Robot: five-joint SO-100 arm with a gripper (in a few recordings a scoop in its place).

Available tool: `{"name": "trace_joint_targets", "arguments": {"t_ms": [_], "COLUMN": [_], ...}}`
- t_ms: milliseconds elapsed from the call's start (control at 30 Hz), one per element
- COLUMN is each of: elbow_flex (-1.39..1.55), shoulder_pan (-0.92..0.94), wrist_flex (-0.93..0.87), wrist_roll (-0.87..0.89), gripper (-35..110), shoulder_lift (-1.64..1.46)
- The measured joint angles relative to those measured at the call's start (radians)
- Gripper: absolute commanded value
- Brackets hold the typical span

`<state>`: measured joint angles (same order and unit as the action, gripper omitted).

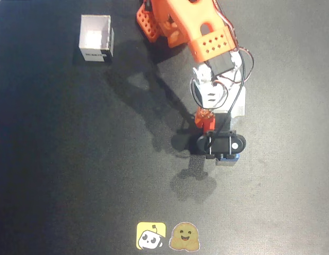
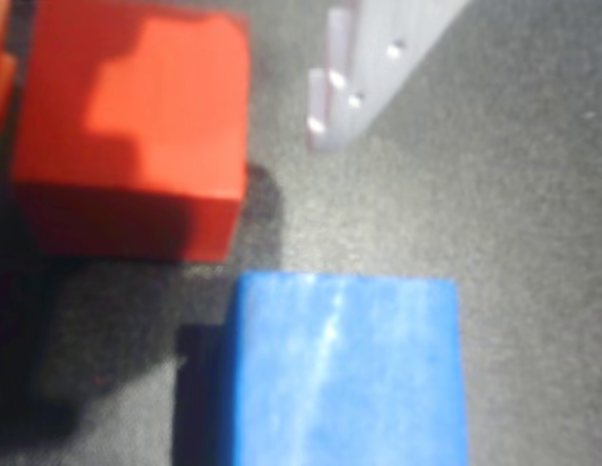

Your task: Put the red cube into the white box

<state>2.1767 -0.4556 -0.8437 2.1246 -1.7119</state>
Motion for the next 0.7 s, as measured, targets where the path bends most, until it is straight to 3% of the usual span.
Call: {"name": "trace_joint_targets", "arguments": {"t_ms": [233,500,700], "elbow_flex": [0.025,0.066,0.071], "shoulder_pan": [0.000,0.021,0.021], "wrist_flex": [0.089,0.140,0.140], "wrist_roll": [0.000,0.000,0.000], "gripper": [19,1,0], "shoulder_lift": [0.049,0.052,0.051]}}
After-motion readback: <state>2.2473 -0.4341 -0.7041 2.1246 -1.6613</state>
